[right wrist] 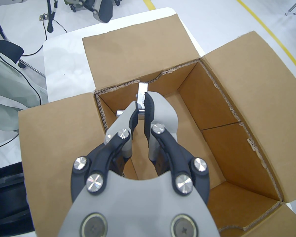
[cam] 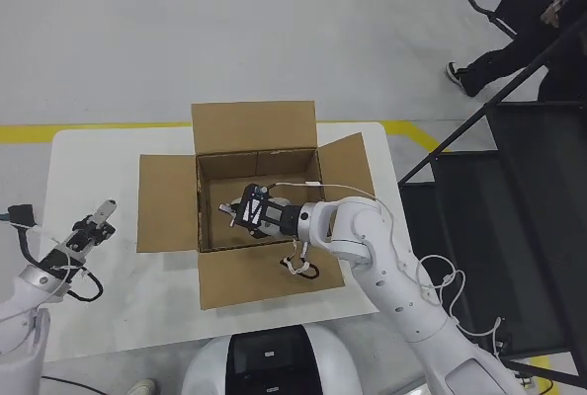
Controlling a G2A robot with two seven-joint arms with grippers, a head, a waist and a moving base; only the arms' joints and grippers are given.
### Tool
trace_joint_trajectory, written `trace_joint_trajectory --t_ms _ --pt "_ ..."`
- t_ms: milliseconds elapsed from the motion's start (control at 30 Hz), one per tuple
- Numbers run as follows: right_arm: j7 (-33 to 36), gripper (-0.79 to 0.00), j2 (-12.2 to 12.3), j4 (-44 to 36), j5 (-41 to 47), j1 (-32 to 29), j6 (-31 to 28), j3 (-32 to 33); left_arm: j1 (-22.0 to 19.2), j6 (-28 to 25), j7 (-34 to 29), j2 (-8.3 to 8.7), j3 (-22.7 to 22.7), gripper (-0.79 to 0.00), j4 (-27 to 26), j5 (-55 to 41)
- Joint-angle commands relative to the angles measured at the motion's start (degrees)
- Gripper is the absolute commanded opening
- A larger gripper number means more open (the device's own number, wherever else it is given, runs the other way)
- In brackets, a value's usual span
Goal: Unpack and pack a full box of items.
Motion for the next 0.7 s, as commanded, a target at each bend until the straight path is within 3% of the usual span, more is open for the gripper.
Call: trace_joint_trajectory --t_ms 0,100,267,300,400,667 --pt "0.0 -0.785 0.0 0.0 0.0 0.0 0.0 0.0 -1.1 -1.6 -2.5 0.11 1.3 0.000 0.9 1.4" --pt "0.0 -0.785 0.0 0.0 0.0 0.0 0.0 0.0 -2.2 -2.9 -6.1 0.20 2.4 0.000 1.6 -1.3" --pt "0.0 -0.785 0.0 0.0 0.0 0.0 0.0 0.0 -3.7 0.1 -13.0 0.49 2.8 0.000 3.1 -8.2" --pt "0.0 -0.785 0.0 0.0 0.0 0.0 0.0 0.0 -4.1 1.0 -14.7 0.58 2.8 -0.068 3.4 -9.2" --pt "0.0 -0.785 0.0 0.0 0.0 0.0 0.0 0.0 -5.1 3.4 -17.6 0.80 2.6 -0.785 4.4 -11.9" --pt "0.0 -0.785 0.0 0.0 0.0 0.0 0.0 0.0 -7.4 8.6 -21.5 1.30 2.6 -0.785 6.7 -14.1"
